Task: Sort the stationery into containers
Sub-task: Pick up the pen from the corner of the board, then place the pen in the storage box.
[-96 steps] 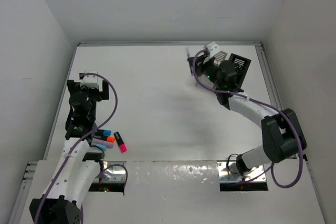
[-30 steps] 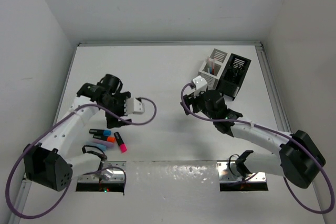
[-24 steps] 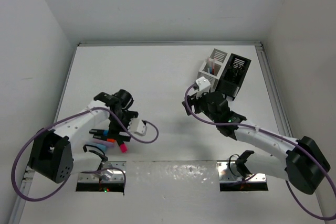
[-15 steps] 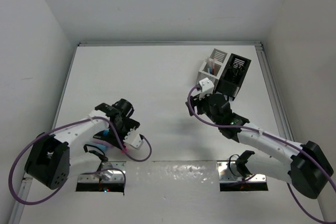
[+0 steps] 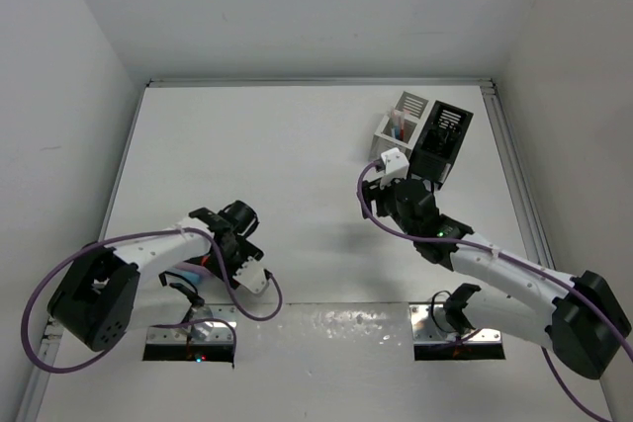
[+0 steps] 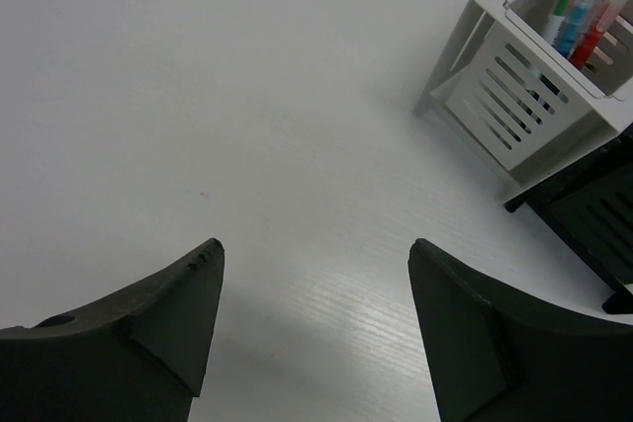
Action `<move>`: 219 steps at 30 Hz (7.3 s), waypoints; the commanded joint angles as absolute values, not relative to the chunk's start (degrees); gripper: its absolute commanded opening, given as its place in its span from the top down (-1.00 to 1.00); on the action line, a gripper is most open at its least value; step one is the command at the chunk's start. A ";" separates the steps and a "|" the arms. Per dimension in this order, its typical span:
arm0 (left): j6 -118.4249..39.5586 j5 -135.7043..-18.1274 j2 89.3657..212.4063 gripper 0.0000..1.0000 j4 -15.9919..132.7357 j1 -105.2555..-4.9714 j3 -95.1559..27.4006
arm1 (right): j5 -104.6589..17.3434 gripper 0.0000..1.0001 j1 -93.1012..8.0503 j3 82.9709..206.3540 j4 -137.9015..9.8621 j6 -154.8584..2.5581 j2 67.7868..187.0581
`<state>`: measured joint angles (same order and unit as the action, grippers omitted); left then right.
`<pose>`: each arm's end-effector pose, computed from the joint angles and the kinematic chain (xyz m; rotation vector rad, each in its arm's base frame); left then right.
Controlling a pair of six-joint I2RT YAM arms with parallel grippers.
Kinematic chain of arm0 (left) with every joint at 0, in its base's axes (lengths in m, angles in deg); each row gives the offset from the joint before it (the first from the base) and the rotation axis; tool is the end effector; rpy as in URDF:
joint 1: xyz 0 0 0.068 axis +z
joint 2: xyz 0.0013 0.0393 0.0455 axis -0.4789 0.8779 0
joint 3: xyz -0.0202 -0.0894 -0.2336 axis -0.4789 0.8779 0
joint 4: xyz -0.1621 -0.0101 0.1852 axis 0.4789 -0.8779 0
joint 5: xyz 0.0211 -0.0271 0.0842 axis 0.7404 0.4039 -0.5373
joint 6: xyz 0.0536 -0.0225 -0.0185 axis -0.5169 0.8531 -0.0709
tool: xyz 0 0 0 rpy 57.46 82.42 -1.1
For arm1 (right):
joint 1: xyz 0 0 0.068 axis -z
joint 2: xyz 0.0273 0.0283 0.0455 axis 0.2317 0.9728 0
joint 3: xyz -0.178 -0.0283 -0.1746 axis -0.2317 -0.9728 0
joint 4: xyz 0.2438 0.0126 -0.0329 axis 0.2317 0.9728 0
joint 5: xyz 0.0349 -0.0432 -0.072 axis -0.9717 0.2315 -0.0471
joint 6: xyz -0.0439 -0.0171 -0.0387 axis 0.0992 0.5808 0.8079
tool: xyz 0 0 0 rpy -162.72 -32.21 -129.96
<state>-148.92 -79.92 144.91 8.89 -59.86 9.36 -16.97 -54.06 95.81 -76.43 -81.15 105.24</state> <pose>0.1283 -0.0827 0.1172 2.7641 1.3108 -0.0863 0.1848 0.1390 0.2087 -0.2588 1.8987 0.2994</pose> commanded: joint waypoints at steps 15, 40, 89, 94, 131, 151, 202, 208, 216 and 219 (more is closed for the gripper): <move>-118.99 -67.18 155.02 1.00 24.54 -58.77 -10.28 | -13.34 -0.57 -48.21 102.94 -67.19 -85.40 100.05; -75.35 -66.01 154.58 1.00 53.45 -65.79 -32.38 | -46.64 -0.22 -35.63 138.90 -53.35 -105.54 115.49; -73.25 -66.10 151.50 1.00 54.60 -67.29 -28.68 | -36.89 0.07 -48.82 141.18 -60.31 -90.16 124.12; -72.90 -66.98 151.59 1.00 54.95 -67.20 -28.86 | -37.16 0.73 -48.56 140.84 -59.96 -90.43 124.65; -67.63 -71.64 146.50 -0.99 59.78 -61.04 -21.21 | -54.91 1.00 -10.33 152.26 -46.94 -118.20 142.84; -66.92 -71.38 148.34 -0.99 56.44 -61.40 -24.64 | -53.24 1.00 -9.18 144.36 -53.71 -121.63 140.83; -69.03 -72.61 146.76 -0.99 49.15 -59.99 -26.49 | -50.17 1.00 -7.60 149.10 -52.75 -118.03 141.97; -68.50 -72.78 146.41 -0.99 49.41 -59.82 -25.69 | -47.88 1.00 -6.63 148.57 -52.22 -116.53 140.47; -68.50 -72.70 146.32 -0.99 49.68 -59.82 -25.78 | -47.80 1.00 -6.54 146.90 -52.57 -116.36 139.33; -68.50 -72.52 146.32 -0.99 49.76 -59.82 -25.78 | -47.79 1.00 -6.54 146.72 -52.49 -116.27 139.15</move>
<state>-69.08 -72.62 148.43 47.30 -60.45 -25.96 -48.16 -6.76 146.72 -51.03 -117.10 141.98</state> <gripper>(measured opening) 0.996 0.188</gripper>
